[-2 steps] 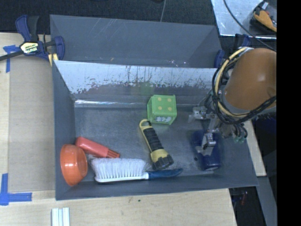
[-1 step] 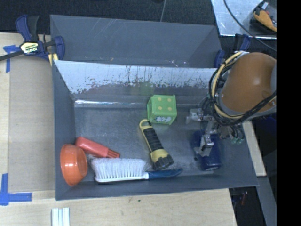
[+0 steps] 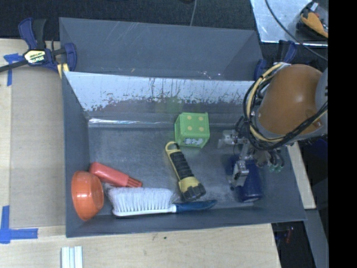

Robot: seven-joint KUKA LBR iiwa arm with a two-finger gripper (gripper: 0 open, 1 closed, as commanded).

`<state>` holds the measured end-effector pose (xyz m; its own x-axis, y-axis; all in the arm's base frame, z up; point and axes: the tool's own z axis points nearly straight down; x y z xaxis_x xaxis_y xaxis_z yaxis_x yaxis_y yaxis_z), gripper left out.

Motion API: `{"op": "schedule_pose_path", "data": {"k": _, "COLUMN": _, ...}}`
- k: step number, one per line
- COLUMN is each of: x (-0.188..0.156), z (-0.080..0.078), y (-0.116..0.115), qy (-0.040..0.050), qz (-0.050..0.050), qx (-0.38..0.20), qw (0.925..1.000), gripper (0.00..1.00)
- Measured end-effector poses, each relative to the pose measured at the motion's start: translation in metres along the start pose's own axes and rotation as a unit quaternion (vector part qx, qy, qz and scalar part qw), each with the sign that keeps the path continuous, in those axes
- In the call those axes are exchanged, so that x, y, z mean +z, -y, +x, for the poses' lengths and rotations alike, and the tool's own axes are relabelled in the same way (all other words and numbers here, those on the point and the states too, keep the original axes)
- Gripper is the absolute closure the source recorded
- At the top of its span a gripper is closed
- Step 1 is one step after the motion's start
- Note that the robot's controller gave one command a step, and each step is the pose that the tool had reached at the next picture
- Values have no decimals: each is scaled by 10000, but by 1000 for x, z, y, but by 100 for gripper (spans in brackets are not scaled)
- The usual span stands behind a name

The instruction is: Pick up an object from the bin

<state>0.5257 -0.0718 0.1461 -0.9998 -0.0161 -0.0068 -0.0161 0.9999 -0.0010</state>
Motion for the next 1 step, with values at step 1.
{"op": "schedule_pose_path", "data": {"k": 1, "x": 37, "z": -31, "y": 8, "qy": 30, "qz": 10, "qx": -267, "qw": 9996, "gripper": 0}}
